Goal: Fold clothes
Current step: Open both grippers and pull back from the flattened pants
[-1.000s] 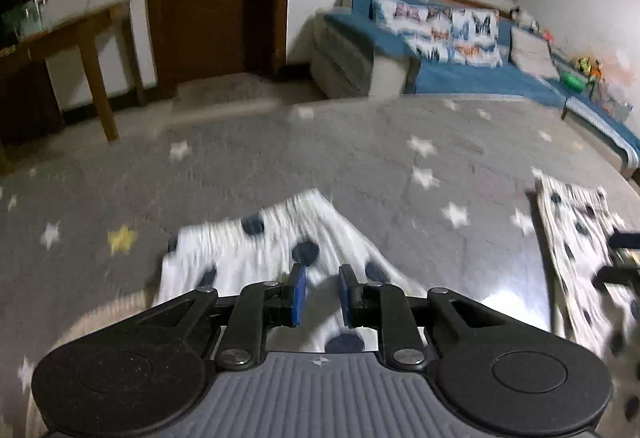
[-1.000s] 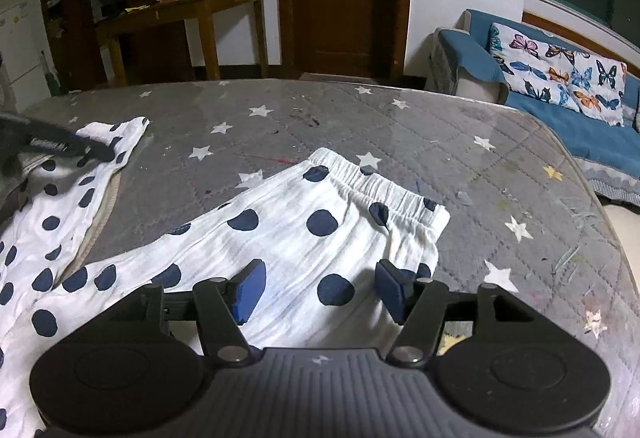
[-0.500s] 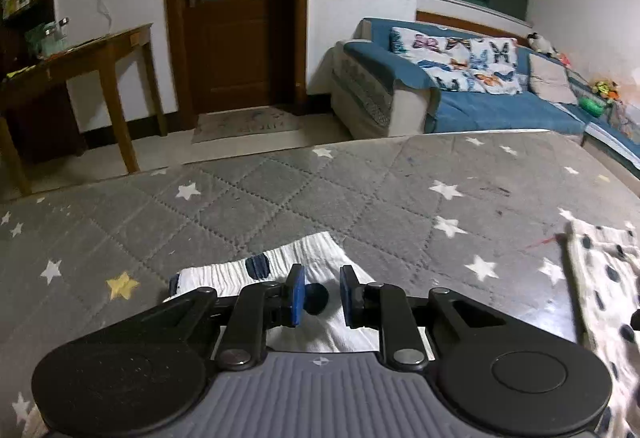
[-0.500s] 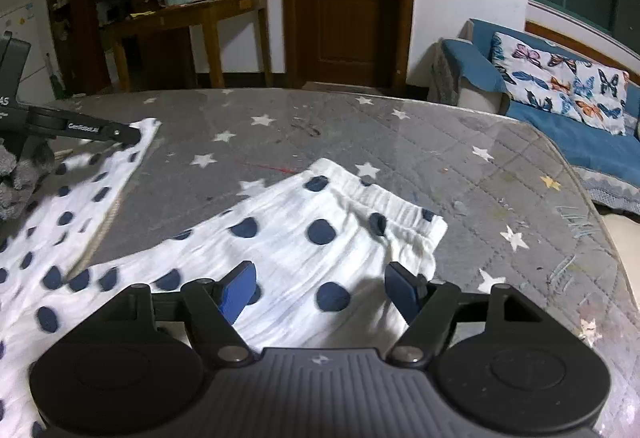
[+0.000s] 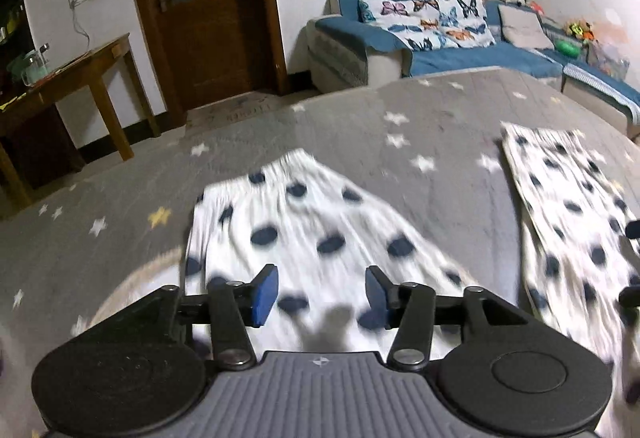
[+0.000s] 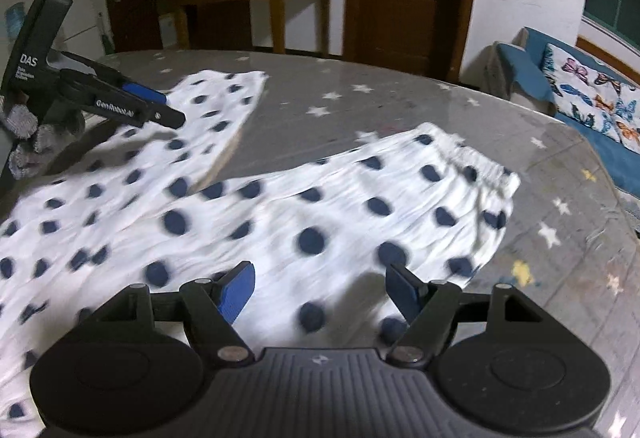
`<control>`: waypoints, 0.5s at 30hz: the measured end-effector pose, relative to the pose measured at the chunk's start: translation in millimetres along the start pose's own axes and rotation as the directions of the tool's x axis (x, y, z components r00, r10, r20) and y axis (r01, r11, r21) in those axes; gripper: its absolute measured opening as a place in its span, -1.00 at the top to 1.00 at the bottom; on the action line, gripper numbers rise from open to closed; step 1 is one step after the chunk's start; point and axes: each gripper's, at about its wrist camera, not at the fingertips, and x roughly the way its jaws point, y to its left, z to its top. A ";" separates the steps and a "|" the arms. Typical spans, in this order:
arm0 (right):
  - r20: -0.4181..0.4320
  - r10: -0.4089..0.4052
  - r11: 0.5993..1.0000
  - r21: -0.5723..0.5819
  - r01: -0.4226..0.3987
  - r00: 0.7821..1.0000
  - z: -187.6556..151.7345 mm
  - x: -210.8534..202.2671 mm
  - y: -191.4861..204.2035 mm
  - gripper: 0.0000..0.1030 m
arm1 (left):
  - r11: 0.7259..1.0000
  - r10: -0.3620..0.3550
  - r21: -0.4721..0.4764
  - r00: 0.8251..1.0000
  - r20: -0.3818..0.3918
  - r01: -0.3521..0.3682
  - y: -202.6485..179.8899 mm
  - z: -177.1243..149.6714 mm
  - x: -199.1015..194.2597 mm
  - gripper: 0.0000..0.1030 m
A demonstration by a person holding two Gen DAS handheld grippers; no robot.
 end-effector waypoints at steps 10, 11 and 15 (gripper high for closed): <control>0.018 0.068 0.995 -0.068 -0.066 0.998 -27.5 -40.0 52.8 -0.44 | 0.999 -0.003 0.052 1.000 0.011 0.003 -16.1 -58.0 -71.5 -0.08; 0.018 0.073 0.995 -0.075 -0.071 0.997 -30.2 -43.0 57.4 -0.44 | 0.999 0.004 0.054 1.000 0.013 -0.004 -17.6 -63.6 -77.5 -0.08; 0.025 0.093 0.990 -0.107 -0.090 0.995 -40.6 -55.6 74.5 -0.44 | 0.999 0.036 0.037 0.999 0.017 -0.037 -17.7 -85.0 -95.0 -0.08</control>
